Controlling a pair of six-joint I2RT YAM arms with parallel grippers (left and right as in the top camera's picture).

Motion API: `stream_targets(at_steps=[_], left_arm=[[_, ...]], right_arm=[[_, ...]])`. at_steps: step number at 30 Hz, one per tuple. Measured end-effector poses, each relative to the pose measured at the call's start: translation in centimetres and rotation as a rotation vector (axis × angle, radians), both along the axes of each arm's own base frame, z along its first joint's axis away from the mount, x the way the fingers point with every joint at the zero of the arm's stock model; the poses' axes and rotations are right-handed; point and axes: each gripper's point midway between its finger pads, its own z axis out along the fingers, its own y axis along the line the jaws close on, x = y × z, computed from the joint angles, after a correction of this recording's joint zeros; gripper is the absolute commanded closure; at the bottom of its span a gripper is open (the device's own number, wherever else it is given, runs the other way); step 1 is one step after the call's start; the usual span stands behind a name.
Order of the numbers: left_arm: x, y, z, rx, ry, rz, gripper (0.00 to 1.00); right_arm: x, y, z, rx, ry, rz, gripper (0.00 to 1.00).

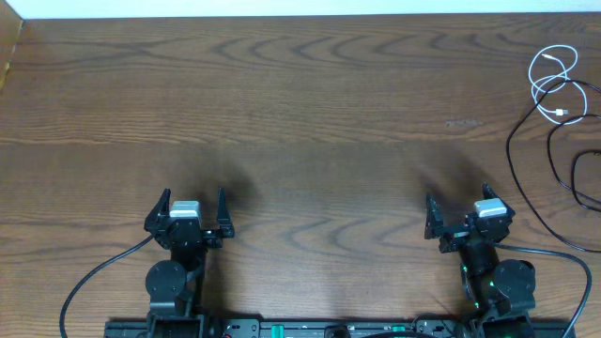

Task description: Untangle cables

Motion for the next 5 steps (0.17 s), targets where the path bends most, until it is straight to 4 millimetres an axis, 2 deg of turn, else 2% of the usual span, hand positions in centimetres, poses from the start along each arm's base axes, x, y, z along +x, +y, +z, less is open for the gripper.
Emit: stream_targets(at_steps=[5], left_arm=[[0.00, 0.00, 0.01, 0.000, 0.000, 0.000, 0.02]], right_arm=[[0.00, 0.00, 0.00, 0.000, 0.000, 0.000, 0.01]])
